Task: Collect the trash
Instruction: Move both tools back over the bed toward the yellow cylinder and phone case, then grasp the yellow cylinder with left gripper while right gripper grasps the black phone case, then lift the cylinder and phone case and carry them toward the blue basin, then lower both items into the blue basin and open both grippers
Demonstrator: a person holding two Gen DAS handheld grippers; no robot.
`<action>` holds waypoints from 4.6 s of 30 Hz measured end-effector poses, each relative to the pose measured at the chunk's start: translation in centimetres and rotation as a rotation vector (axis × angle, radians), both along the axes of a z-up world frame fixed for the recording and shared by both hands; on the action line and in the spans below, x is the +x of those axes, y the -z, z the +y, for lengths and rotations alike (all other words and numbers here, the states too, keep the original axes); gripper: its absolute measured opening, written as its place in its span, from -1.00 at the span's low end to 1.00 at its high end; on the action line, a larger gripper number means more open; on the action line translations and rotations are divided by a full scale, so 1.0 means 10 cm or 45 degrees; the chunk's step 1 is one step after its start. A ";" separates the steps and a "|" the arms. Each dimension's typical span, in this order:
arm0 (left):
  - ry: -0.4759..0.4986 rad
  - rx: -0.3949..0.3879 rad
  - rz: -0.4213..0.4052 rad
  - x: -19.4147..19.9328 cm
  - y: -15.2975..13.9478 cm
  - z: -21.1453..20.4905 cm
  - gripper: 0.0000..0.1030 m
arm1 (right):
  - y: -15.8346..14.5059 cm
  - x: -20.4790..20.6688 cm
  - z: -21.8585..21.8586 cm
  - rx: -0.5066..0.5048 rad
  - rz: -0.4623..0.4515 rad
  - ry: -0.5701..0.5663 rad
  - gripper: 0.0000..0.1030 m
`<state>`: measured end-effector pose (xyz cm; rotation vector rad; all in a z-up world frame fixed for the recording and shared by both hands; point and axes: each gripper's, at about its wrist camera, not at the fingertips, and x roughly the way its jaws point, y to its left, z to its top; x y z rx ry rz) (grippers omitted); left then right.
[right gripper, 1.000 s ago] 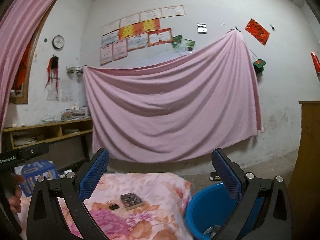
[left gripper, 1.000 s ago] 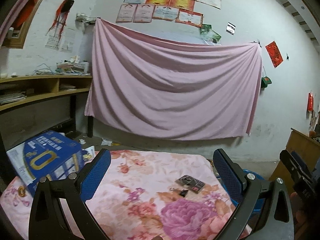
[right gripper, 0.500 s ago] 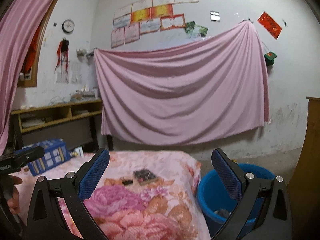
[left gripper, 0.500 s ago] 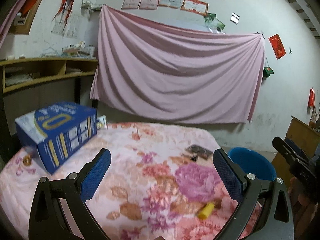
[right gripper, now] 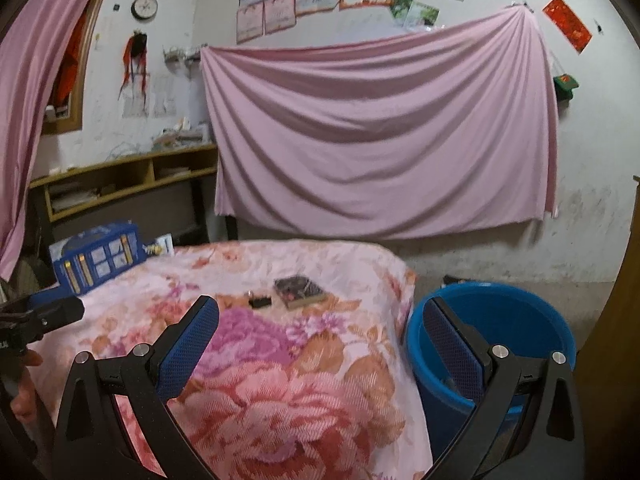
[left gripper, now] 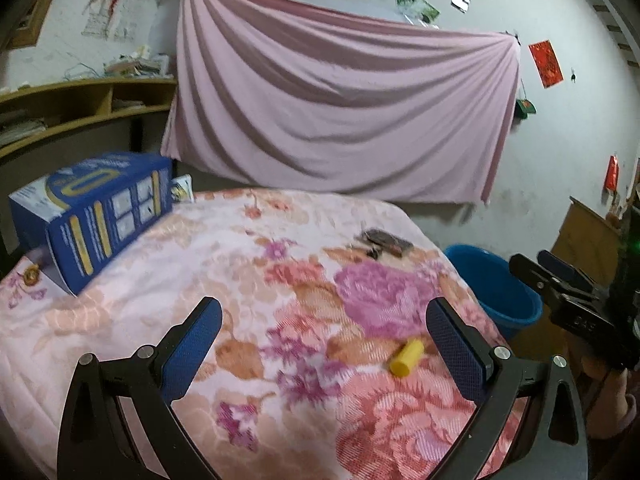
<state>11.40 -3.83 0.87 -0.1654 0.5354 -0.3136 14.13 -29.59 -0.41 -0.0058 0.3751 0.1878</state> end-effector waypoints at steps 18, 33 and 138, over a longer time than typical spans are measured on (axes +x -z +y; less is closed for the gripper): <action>0.379 0.028 0.226 0.23 0.27 -0.37 -0.12 | 0.31 0.25 0.01 -0.019 0.264 -0.072 0.67; 0.446 0.160 0.234 0.33 0.31 -0.51 -0.68 | 0.45 0.41 0.10 -0.068 0.346 -0.127 0.35; 0.665 0.079 0.247 1.96 -0.19 -3.19 -0.72 | 0.09 0.85 -2.19 0.314 0.182 0.457 -0.01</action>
